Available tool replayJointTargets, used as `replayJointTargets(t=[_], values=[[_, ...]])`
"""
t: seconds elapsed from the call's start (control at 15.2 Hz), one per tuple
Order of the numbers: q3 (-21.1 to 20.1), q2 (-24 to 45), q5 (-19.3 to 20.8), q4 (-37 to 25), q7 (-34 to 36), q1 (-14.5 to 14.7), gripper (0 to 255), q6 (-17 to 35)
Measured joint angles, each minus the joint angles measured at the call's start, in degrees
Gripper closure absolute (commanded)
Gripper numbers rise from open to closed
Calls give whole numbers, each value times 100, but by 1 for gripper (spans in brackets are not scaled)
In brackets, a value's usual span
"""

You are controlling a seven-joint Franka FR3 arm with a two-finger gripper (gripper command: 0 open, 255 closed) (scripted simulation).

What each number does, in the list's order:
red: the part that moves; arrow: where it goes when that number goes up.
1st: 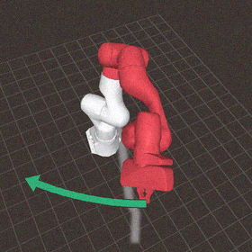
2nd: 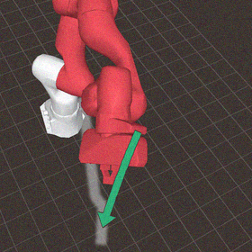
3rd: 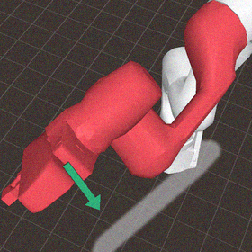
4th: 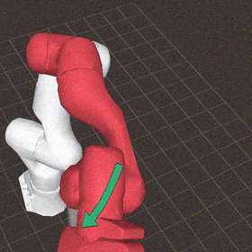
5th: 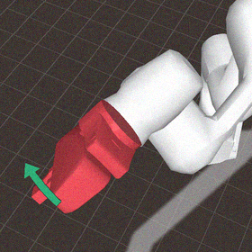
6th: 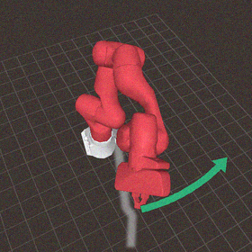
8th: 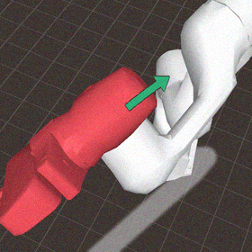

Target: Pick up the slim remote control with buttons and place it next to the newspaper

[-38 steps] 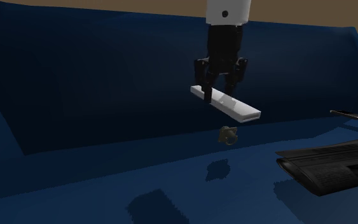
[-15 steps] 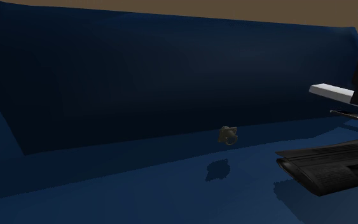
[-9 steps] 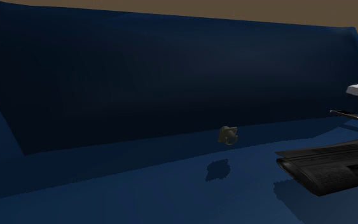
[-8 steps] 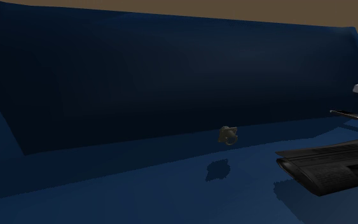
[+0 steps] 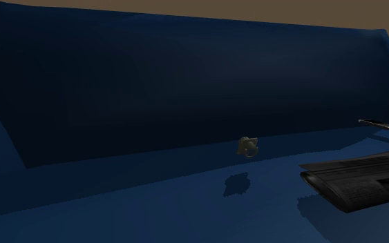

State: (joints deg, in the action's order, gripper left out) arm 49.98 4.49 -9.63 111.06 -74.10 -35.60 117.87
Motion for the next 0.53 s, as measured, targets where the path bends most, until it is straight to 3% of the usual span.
replayJointTargets(t=[0.53], values=[[19, 421, -431, 73, -475, -213, 255, 286]])
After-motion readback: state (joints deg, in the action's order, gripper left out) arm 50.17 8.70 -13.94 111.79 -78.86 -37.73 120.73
